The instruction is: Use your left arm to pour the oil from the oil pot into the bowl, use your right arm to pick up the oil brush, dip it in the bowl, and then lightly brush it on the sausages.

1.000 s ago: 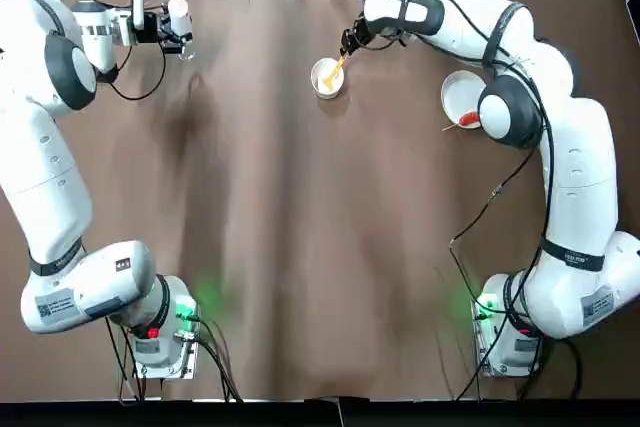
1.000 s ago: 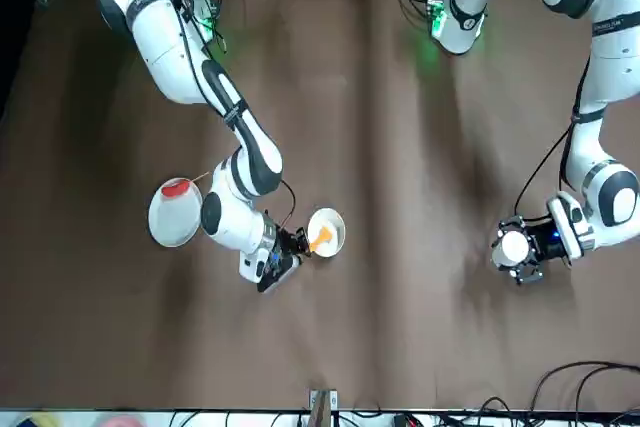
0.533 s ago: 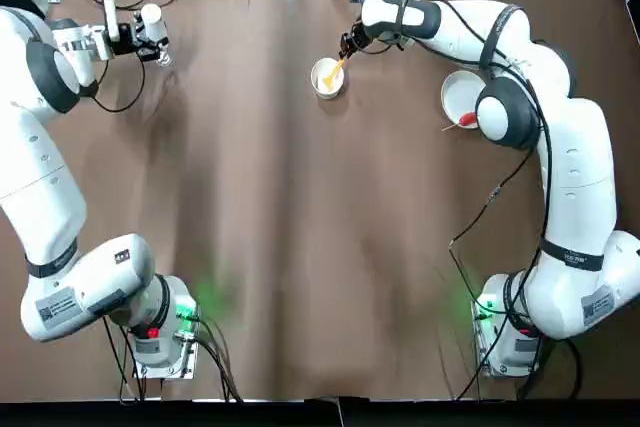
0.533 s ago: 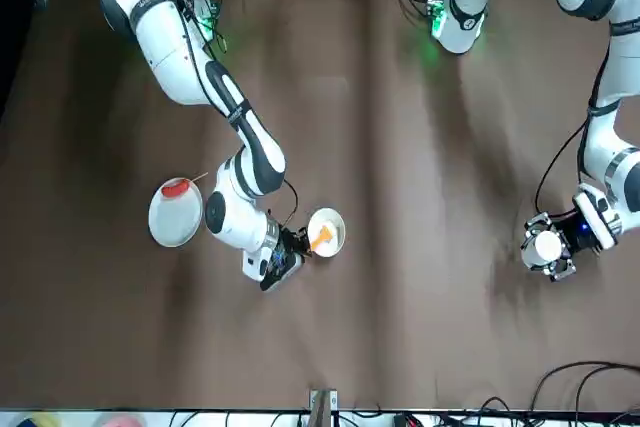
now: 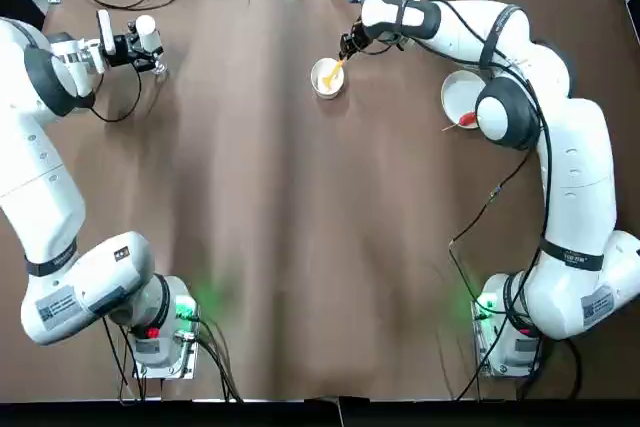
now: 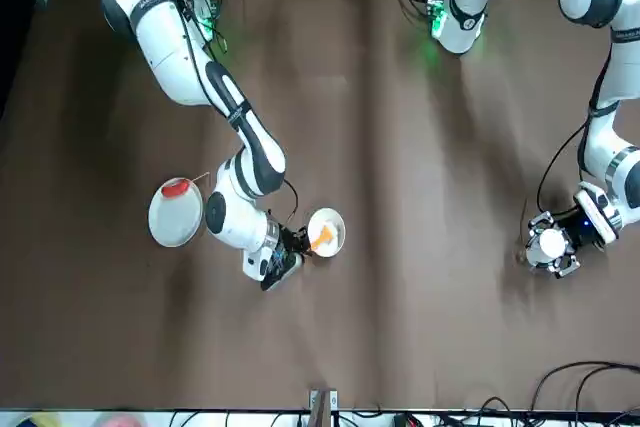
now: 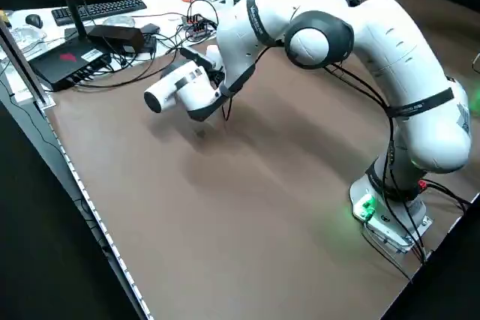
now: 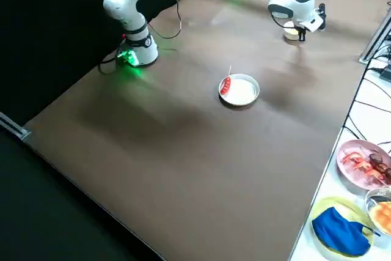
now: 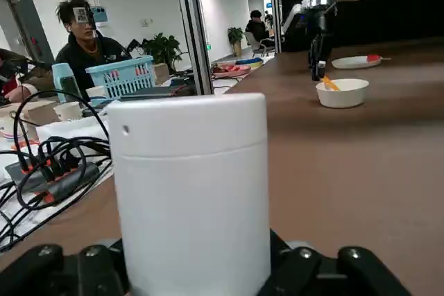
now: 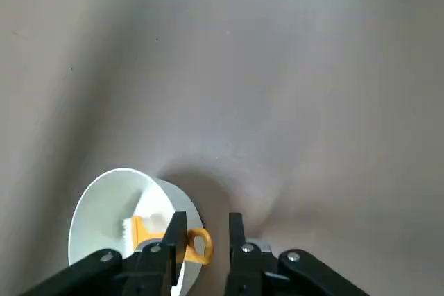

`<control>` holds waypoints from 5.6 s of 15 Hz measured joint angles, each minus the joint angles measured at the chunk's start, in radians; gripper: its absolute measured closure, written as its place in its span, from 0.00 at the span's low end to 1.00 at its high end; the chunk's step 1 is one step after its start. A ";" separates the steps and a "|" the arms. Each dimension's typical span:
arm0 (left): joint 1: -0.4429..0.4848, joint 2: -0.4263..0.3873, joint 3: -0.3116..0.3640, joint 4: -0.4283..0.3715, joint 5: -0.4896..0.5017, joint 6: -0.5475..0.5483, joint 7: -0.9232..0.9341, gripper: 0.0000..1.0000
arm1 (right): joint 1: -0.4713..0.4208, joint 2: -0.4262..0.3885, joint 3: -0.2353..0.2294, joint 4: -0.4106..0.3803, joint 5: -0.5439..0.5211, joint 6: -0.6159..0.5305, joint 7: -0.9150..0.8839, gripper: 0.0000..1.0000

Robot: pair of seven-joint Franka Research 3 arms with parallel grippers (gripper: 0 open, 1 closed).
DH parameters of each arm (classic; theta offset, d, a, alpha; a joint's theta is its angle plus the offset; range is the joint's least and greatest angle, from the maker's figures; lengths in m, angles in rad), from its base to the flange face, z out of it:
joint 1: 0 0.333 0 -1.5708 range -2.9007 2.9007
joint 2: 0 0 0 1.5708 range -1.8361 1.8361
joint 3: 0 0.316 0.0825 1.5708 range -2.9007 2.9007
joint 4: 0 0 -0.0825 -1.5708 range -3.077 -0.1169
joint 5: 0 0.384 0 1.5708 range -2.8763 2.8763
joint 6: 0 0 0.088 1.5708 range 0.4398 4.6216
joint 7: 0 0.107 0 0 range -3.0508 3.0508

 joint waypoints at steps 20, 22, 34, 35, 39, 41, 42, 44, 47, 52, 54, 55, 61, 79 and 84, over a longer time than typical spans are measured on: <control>0.034 -0.024 0.173 0.107 0.080 -0.027 0.072 0.00 | 0.000 0.000 0.001 0.007 0.022 -0.077 0.003 0.68; -0.015 -0.132 0.179 0.114 0.291 0.086 0.038 0.00 | 0.000 0.000 0.001 0.009 0.022 -0.077 0.003 0.68; -0.528 -0.365 0.183 0.109 0.909 0.263 -0.650 0.00 | -0.001 0.000 0.000 0.015 0.022 -0.031 0.003 0.70; -0.558 -0.369 0.184 0.109 0.931 0.263 -0.726 0.00 | -0.001 0.000 0.000 0.015 0.022 -0.023 0.003 0.70; -0.661 -0.428 0.173 0.108 1.056 0.194 -1.115 0.00 | -0.001 0.000 0.000 0.015 0.022 -0.018 0.003 0.70; -0.719 -0.470 0.172 0.105 1.103 0.137 -1.335 0.00 | -0.001 0.000 0.001 0.015 0.022 -0.019 0.003 0.70; -0.748 -0.488 0.171 0.103 1.130 0.113 -1.454 0.00 | -0.001 0.000 0.001 0.015 0.022 -0.019 0.003 0.71; -0.818 -0.538 0.170 0.100 1.172 0.004 -1.833 0.00 | 0.000 0.000 0.001 0.015 0.022 -0.020 0.003 0.75; -0.851 -0.593 0.171 0.098 1.179 -0.101 -2.210 0.00 | 0.000 0.000 0.001 0.015 0.022 -0.020 0.003 0.78; -0.851 -0.727 0.174 0.092 1.235 -0.204 -2.569 0.00 | 0.000 0.001 0.001 0.015 0.022 -0.021 0.003 0.83; -0.846 -0.783 0.176 0.084 1.277 -0.228 -2.587 0.00 | 0.000 0.001 0.001 0.015 0.022 -0.021 0.003 0.85; -0.843 -0.809 0.177 0.078 1.296 -0.234 -2.589 0.00 | 0.000 0.001 0.001 0.015 0.022 -0.021 0.003 0.85; -0.840 -0.856 0.176 0.038 1.312 -0.238 -2.715 0.00 | 0.000 0.000 0.005 0.019 0.029 -0.021 0.005 0.92; -0.839 -0.850 0.188 0.035 1.399 -0.236 -2.759 0.00 | -0.052 -0.159 -0.008 0.030 0.036 -0.278 0.341 0.96; -0.781 -0.853 0.153 0.035 1.399 -0.236 -2.763 0.00 | -0.165 -0.249 -0.050 0.031 0.026 -0.586 0.456 0.96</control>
